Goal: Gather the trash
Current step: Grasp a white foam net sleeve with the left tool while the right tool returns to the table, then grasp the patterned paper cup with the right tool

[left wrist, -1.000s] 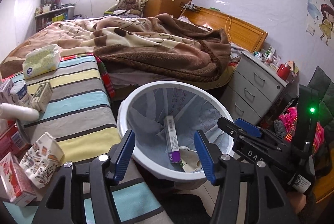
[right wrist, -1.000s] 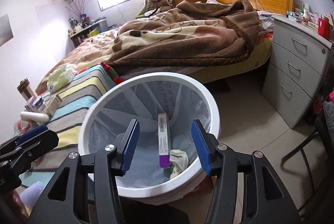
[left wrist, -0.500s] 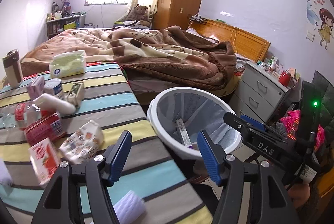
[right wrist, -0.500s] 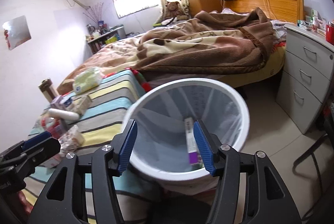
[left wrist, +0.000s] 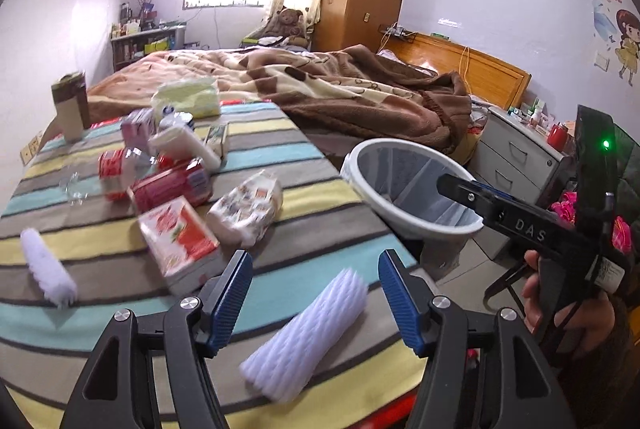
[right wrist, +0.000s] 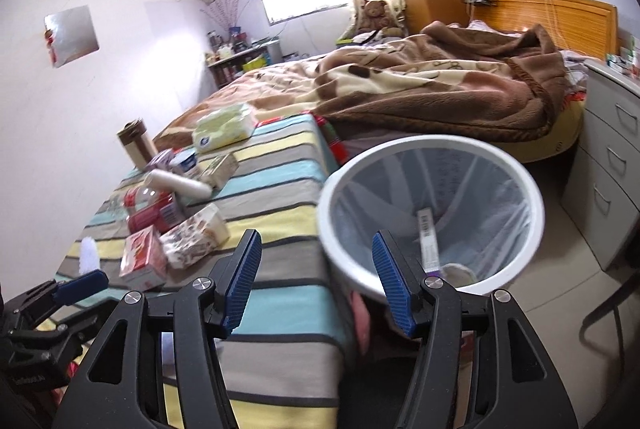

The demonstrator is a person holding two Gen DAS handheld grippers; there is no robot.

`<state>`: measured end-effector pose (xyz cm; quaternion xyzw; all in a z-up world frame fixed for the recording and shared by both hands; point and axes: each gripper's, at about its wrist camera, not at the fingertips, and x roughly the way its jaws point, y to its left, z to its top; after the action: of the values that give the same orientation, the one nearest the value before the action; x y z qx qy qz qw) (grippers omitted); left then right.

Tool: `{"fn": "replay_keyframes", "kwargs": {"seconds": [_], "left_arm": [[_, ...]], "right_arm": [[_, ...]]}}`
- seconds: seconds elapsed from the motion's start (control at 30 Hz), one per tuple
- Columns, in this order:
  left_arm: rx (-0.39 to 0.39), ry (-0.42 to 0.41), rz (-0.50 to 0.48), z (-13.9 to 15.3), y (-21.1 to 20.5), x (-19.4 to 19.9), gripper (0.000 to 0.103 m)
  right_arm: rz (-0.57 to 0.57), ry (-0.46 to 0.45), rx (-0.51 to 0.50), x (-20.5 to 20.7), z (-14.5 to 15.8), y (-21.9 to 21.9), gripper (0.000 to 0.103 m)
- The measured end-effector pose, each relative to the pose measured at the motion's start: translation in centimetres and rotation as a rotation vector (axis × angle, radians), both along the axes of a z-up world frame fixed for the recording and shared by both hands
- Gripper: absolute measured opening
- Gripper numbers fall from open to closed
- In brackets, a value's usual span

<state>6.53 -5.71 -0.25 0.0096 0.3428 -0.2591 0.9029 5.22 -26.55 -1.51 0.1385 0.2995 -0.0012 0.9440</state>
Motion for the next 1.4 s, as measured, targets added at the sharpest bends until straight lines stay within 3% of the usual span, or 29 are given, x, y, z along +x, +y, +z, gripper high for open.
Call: {"fn": "replay_keyframes", "kwargs": {"seconds": [0.33,0.5,0.53,0.7,1.1,1.4], "left_arm": [[0.032,0.095,-0.074,-4.2,0.2,0.0,0.065],[0.090,0.115,-0.097,-5.6,-0.9,0.4,0.065],[0.106,0.114,-0.090,-5.9,-1.0,0.5,0.065],[0.113,0.118,-0.050,-6.5,0.0,0.8,0.034],[0.036,0.113,0.120,-5.6,6.4,0.3,0.031],[-0.025,0.094,0.231,-4.7,10.5,0.1,0.031]], "right_arm": [[0.046,0.015,-0.018,0.4,-0.5,2.6,0.059],[0.056,0.030,-0.026,0.8,-0.8,3.5,0.059],[0.057,0.034,-0.028,1.0,-0.9,3.7,0.059],[0.077,0.044,-0.032,1.8,-1.0,5.0,0.059],[0.137,0.101,-0.003,5.0,-1.9,8.2,0.059],[0.151,0.161,0.078,7.8,-2.9,10.1,0.059]]}}
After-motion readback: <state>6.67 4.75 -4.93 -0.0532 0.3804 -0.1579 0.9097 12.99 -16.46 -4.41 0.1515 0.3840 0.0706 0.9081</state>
